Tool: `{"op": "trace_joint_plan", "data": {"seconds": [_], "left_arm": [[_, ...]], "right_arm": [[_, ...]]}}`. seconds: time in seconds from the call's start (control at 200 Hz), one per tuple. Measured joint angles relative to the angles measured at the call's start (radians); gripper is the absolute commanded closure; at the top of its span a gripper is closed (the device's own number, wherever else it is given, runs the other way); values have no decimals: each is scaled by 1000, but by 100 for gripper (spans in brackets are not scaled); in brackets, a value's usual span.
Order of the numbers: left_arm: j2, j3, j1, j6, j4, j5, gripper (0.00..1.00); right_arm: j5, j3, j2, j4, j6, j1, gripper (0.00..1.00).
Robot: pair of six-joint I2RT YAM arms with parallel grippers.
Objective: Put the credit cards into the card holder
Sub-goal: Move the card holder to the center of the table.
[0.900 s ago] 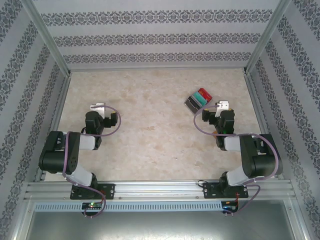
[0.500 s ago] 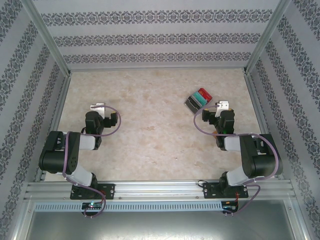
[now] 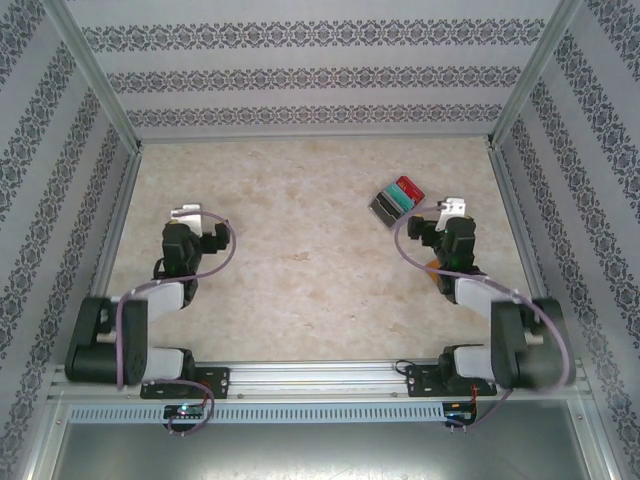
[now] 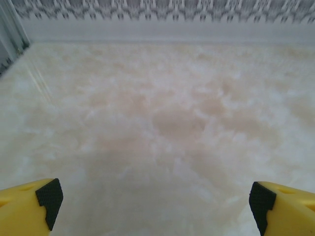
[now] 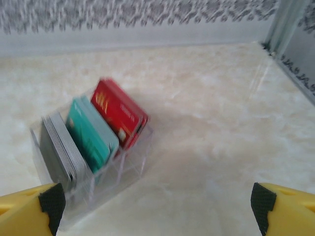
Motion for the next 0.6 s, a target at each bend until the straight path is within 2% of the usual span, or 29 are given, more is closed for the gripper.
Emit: {"op": "trace_joint_plan", "data": {"seconds": [0.09,0.145,0.255,0.35,0.44,0.525,0.6], "left_arm": [[-122,59,0,-69,-116,-4,1],[-171,117,0,-157,-212,-29,1],[-201,231,1,-317,-399,-40,1],[-176,283,1,-414,-478,77,1],[-111,299,-6,-490,-512,205,1],[-48,303,-35,-538,-538,280,1],[-7,308,-90,-561,-565,323,1]], "right_arm": [[-17,60,-157,-180,97,-25,2],[-59,99,-229,-282,152,-59,2],[-169,198,-248,-505,287,-159,2],[-294,250,-177,-669,369,-235,2],[-363,253,-119,-813,407,-245,2],[-365,256,-88,-942,425,-242,2],[-314,256,-93,-1036,447,-243,2]]}}
